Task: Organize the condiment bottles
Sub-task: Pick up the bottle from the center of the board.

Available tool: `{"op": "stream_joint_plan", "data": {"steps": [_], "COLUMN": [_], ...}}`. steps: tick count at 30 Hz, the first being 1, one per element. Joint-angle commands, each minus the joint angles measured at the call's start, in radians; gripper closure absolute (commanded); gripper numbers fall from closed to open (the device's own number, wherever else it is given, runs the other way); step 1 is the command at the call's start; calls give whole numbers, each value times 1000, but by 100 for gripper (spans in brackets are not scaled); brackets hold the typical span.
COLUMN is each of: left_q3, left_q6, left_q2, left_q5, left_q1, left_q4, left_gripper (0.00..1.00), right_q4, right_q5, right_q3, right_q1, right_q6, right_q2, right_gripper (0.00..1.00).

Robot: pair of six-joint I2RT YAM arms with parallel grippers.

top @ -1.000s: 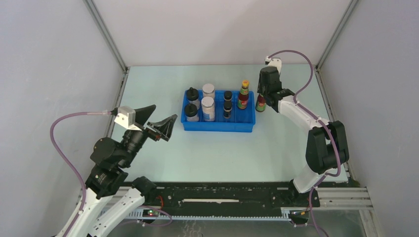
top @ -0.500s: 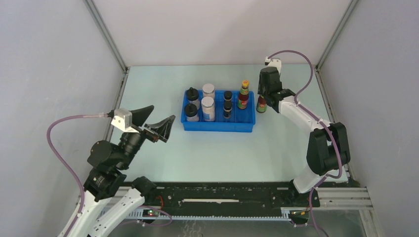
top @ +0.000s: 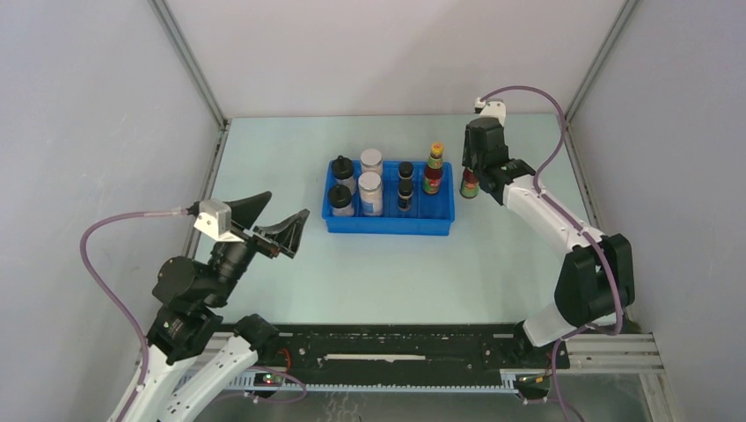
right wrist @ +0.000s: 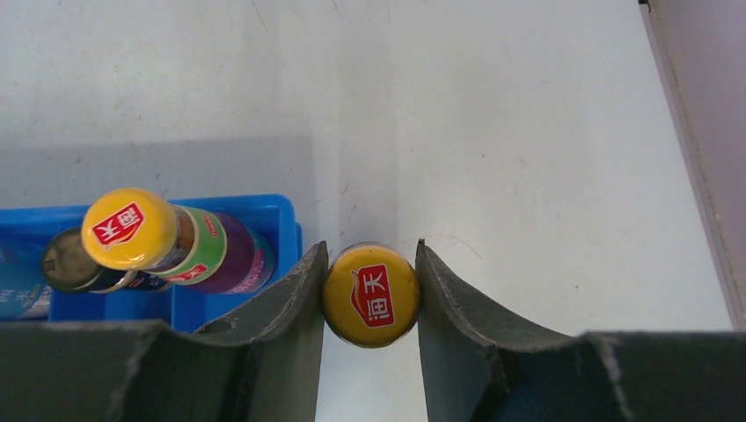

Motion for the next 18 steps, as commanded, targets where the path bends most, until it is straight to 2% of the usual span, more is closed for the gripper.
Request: {"op": "stream_joint_plan", "data": {"steps": [1, 18], "left_q3": [-14, -43], "left_q6": [-6, -23], "left_q2": [-17, -81], "left_q5": [-7, -21], "left_q1": [-2, -1], "left_q4": [2, -45], "left_gripper": [0, 0], "right_q4": [56, -74], "right_q5": [51, 128], "right_q3": [60, 121], "right_q1": [24, 149], "right_q6": [-19, -40], "right_q2": [-104, -260], "right_gripper": [100, 100]}}
